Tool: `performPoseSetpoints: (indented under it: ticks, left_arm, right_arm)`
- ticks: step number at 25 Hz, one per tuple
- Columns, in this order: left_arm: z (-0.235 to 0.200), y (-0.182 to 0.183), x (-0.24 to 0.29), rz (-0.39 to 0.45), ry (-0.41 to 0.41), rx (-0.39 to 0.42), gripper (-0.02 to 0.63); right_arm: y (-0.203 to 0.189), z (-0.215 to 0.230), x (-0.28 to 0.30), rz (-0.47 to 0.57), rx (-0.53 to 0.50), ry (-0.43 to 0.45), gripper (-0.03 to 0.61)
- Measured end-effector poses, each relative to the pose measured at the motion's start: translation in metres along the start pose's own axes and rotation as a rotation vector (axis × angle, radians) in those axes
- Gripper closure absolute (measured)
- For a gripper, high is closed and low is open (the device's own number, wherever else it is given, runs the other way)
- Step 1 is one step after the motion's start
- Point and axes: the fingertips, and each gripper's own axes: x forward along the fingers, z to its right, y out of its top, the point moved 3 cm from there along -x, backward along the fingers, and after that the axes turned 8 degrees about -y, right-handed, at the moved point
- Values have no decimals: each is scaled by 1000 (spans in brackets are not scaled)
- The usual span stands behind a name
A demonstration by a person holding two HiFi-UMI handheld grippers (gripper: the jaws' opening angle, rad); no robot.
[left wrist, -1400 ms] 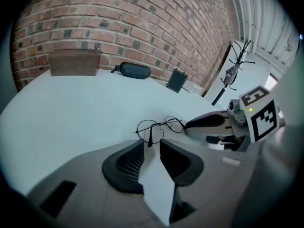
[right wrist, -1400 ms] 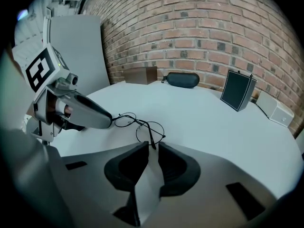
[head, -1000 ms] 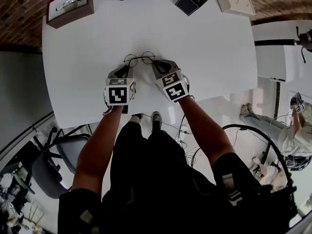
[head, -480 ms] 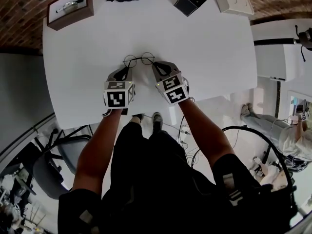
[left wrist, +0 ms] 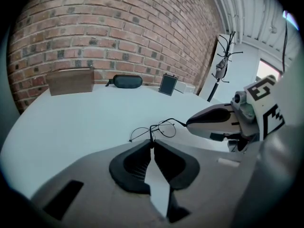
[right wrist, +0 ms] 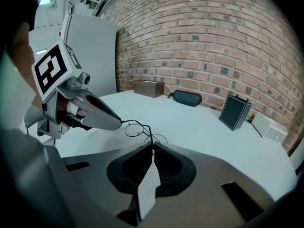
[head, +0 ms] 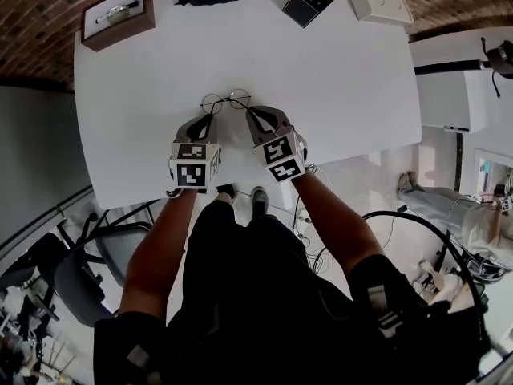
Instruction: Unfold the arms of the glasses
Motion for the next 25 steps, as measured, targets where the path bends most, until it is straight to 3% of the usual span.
performPoseSetpoints:
  ticks: [8, 25]
  left_arm:
    - [20, -14, -13, 15, 17, 33, 580]
    - [49, -55, -16, -63, -16, 35, 586]
  right_arm:
    - [1, -19, -24, 55, -121, 3, 560]
    - [-30, -61, -36, -25, -89, 129, 560]
